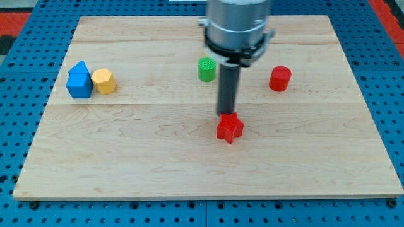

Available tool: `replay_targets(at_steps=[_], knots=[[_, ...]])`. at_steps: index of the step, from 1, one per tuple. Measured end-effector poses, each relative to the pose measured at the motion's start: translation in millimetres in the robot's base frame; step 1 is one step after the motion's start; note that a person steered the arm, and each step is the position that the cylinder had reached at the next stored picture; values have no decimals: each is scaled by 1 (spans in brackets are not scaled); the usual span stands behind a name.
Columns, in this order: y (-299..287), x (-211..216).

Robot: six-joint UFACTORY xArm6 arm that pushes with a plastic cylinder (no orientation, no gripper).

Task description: Move the red circle above the red star

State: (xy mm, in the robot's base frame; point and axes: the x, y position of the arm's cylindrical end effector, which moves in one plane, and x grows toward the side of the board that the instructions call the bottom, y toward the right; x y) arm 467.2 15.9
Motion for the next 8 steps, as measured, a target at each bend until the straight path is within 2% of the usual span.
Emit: replay_targets(at_steps=[1,2,3,4,5,7,8], knots=[[-20,8],[59,38],[109,39],[125,3],[213,-36],[127,-74],[174,-107]])
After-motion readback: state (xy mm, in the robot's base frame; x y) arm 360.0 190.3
